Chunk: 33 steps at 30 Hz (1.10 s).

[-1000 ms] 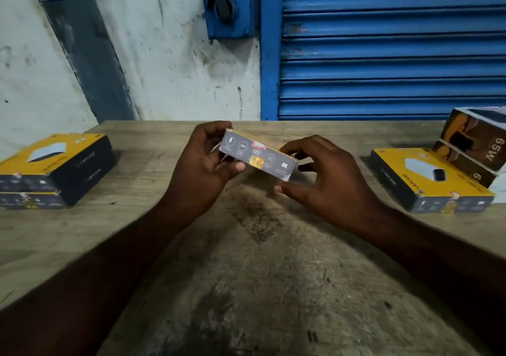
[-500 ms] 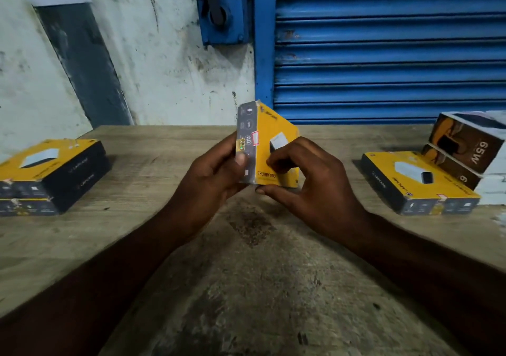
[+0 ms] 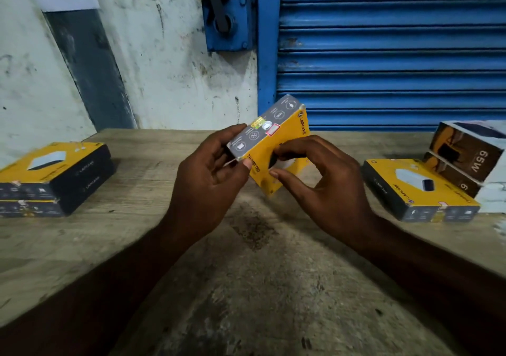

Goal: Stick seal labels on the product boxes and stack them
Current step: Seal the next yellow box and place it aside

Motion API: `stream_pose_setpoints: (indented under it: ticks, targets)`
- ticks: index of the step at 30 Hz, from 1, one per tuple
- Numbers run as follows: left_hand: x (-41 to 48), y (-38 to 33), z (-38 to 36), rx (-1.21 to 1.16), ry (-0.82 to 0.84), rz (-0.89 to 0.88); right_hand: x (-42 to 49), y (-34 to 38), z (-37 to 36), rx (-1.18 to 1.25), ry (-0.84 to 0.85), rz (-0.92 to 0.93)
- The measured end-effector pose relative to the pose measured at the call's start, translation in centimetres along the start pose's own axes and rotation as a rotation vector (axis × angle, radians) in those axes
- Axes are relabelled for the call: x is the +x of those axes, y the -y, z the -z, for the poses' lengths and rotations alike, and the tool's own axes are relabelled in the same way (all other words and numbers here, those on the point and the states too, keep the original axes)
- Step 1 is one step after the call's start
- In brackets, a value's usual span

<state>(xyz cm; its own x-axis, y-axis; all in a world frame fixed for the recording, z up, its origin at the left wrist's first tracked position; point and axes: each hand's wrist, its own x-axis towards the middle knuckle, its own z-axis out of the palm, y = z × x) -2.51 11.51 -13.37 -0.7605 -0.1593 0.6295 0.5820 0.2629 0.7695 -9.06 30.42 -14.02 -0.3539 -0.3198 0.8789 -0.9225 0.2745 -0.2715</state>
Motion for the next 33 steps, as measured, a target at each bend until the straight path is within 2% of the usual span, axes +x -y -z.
stream_pose_setpoints:
  ticks: [5, 11, 18, 33]
  targets:
    - [-0.2, -0.7, 0.0, 0.079, -0.077, -0.107, 0.0, 0.5, 0.1, -0.056, -0.128, -0.025]
    - [-0.2, -0.8, 0.2, 0.132, -0.054, -0.120, 0.5, 0.7, 0.9, -0.150, -0.206, -0.027]
    - [-0.2, -0.9, 0.1, 0.104, -0.044, -0.111, 0.9, 0.5, 1.4, -0.058, -0.012, -0.069]
    - [-0.4, -0.4, 0.4, 0.172, 0.042, -0.176, 1.0, 1.1, 1.3, -0.067, -0.006, -0.162]
